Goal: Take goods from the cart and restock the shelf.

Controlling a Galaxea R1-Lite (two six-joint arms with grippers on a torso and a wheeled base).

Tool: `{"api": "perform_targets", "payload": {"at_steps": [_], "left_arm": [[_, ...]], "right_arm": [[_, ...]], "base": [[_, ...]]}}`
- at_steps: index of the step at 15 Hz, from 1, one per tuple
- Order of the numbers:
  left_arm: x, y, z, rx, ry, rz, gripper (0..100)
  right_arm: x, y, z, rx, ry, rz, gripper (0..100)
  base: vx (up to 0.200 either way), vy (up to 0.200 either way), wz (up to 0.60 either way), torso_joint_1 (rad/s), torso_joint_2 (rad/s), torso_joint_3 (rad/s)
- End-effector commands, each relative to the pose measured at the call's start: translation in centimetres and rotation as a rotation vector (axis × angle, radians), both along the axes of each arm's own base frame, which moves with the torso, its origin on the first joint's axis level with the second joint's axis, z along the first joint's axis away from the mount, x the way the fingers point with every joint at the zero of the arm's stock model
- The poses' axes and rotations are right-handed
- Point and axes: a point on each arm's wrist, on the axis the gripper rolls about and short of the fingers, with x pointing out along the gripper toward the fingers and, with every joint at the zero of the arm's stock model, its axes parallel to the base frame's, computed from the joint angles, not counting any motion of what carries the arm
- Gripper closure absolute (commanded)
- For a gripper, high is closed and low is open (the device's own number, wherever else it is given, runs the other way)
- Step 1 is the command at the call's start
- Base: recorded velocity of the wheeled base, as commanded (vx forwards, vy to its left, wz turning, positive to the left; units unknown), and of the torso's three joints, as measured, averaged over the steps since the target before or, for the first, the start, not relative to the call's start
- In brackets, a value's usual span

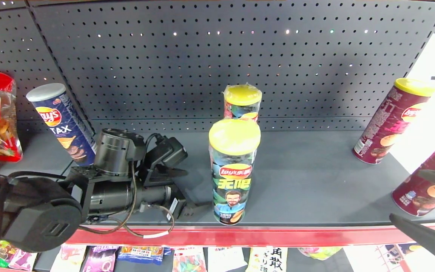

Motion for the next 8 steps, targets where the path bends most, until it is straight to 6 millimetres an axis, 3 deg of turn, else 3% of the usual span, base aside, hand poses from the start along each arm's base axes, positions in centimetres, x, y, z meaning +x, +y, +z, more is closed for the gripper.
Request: {"api": "perform_targets", "payload": {"at_steps": [1, 8], "left_arm": [[0.3, -0.2, -0.4, 0.004, 0.008, -0.001, 0], [1.3, -0.8, 0.0, -0.008, -0.017, 0.003, 0]], "right_arm": [[0.1, 0.0, 0.0, -0.003, 0.003, -0.003, 0], [0.1, 0.0, -0.1, -0.005, 0.006, -0.004, 0]], "base": [[0.000, 0.000, 0.00, 0.000, 0.00, 0.000], [0.000, 0.000, 0.00, 0.000, 0.00, 0.000]]}}
